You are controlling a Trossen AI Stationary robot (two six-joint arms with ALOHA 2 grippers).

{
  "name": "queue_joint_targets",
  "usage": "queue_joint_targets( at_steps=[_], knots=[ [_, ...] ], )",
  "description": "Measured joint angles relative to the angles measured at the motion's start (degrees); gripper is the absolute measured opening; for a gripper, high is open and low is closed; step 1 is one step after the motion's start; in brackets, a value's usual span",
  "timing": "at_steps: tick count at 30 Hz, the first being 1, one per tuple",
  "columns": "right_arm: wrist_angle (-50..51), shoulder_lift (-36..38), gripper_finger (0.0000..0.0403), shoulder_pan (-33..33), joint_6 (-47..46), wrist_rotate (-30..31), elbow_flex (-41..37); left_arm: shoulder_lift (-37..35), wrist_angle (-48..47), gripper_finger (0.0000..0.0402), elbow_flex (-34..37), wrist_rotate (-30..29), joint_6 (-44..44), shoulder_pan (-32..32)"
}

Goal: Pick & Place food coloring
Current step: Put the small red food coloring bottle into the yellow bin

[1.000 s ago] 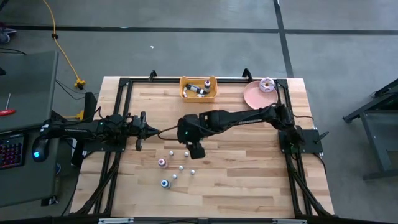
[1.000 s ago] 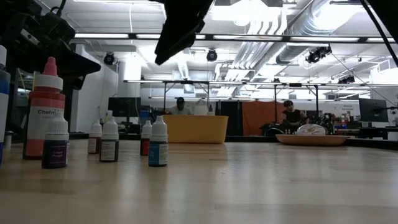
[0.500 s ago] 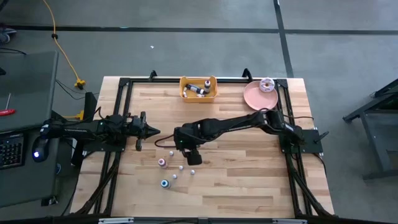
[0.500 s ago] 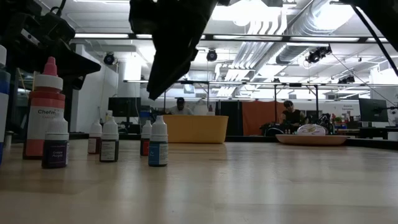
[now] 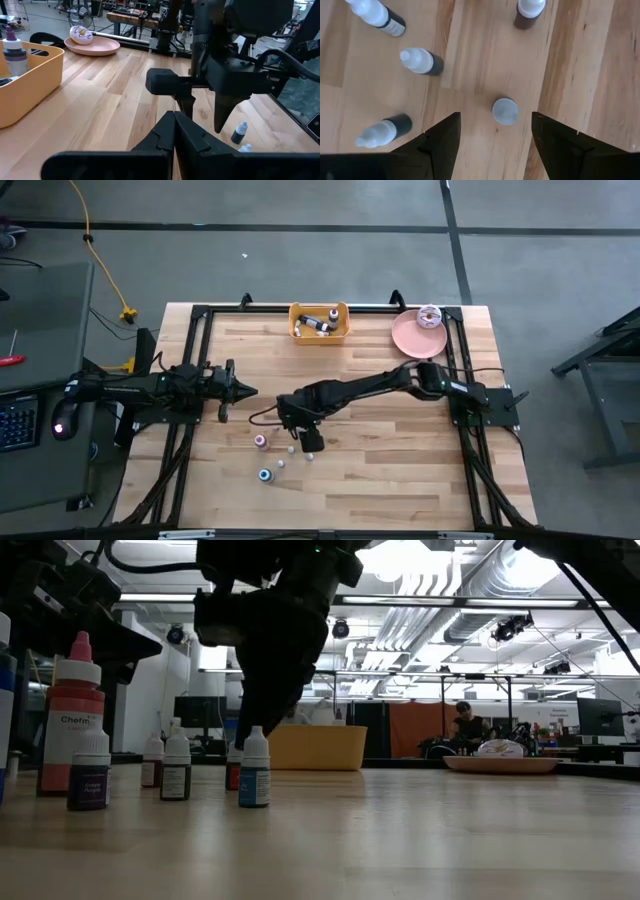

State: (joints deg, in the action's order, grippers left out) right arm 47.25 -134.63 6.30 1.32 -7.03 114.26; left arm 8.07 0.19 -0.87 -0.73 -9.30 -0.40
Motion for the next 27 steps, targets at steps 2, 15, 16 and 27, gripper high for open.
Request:
queue_joint_targets(
  at_steps=[2, 15, 16, 27],
  knots=[
    [0.00, -0.11, 0.0232, 0.00, 0.00, -0.01, 0.00, -0.01, 0.00, 0.0001, -0.01, 0.02, -0.01, 0.01],
    [-2.89, -0.69, 0.0216, 0.09, 0.00, 1.76, 0.02, -0.01, 0.00, 0.0001, -0.01, 0.04, -0.01, 0.01],
    [-2.82, -0.69, 0.0211, 0.10, 0.00, 2.13, 0.02, 0.00, 0.00, 0.0001, 0.00, 0.04, -0.02, 0.00],
    [-2.14, -0.69, 0.0150, 0.09, 0.14, 2.56, 0.02, -0.01, 0.00, 0.0001, -0.02, 0.06, -0.02, 0.01]
  ],
)
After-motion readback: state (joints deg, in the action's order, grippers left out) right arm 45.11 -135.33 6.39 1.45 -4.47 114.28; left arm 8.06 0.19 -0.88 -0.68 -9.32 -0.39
